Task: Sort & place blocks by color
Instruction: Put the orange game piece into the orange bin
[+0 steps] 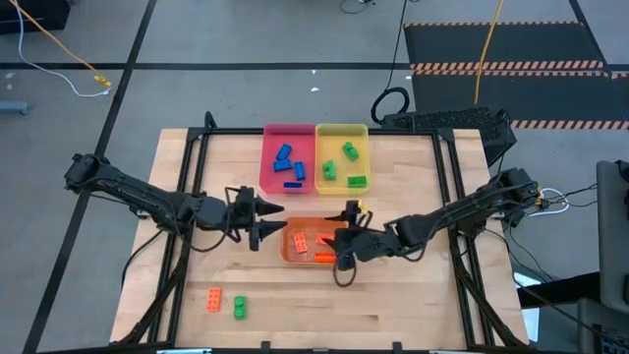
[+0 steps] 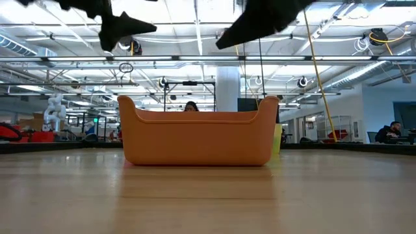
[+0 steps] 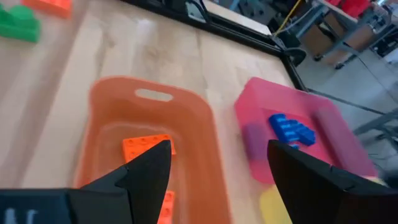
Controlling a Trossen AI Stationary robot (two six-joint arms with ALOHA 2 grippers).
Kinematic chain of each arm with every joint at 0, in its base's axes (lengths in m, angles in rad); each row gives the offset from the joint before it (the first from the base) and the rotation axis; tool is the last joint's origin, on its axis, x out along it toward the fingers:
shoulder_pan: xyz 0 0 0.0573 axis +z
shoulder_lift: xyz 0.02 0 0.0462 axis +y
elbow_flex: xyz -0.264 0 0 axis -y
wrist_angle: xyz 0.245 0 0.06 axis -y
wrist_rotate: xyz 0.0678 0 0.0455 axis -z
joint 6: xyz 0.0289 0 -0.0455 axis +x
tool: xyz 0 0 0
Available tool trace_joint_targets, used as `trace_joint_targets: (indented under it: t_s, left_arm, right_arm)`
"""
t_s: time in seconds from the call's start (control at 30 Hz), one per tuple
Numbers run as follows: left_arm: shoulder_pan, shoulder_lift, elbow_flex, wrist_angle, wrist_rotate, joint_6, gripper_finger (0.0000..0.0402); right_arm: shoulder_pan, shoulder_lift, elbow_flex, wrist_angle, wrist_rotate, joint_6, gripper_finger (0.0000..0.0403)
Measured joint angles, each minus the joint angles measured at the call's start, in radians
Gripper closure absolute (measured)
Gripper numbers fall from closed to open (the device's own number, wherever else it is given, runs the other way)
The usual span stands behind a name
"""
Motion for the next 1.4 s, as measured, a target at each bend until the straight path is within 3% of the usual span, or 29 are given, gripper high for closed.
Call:
trace_joint_targets:
  t_s: [0.23, 0.33, 0.47, 0.6, 0.73, 0.97, 1.23, 1.4]
  left_arm:
    - [-0.058, 0.082, 0.384, -0.818, -0.035, -0.311, 0.0142]
    - [-0.077, 0.144, 0.541, -1.072, -0.023, -0.462, 0.0142]
    - [-0.090, 0.250, 0.704, -1.389, 0.107, -0.640, 0.0142]
    - [-0.101, 0.353, 0.784, -1.624, 0.316, -0.780, 0.0142]
    - [-0.141, 0.431, 0.772, -1.695, 0.499, -0.838, 0.0142]
    - [-0.237, 0.504, 0.702, -1.670, 0.690, -0.959, 0.0142]
    - [-0.331, 0.507, 0.693, -1.577, 0.715, -1.182, 0.0142]
    - [-0.388, 0.507, 0.624, -1.489, 0.767, -1.299, 0.0142]
  right_arm:
    - [0.014, -0.129, -0.255, 0.303, -0.005, 0.005, 0.0145]
    - [0.013, -0.214, -0.335, 0.408, -0.005, 0.013, 0.0145]
    - [0.029, -0.331, -0.391, 0.448, -0.004, 0.011, 0.0145]
    - [0.053, -0.417, -0.417, 0.446, -0.003, 0.005, 0.0145]
    - [0.080, -0.463, -0.428, 0.443, -0.002, -0.012, 0.0145]
    - [0.145, -0.479, -0.428, 0.451, 0.002, -0.033, 0.0145]
    - [0.216, -0.479, -0.428, 0.525, 0.053, -0.092, 0.0145]
    - [0.252, -0.479, -0.428, 0.568, 0.059, -0.127, 0.0145]
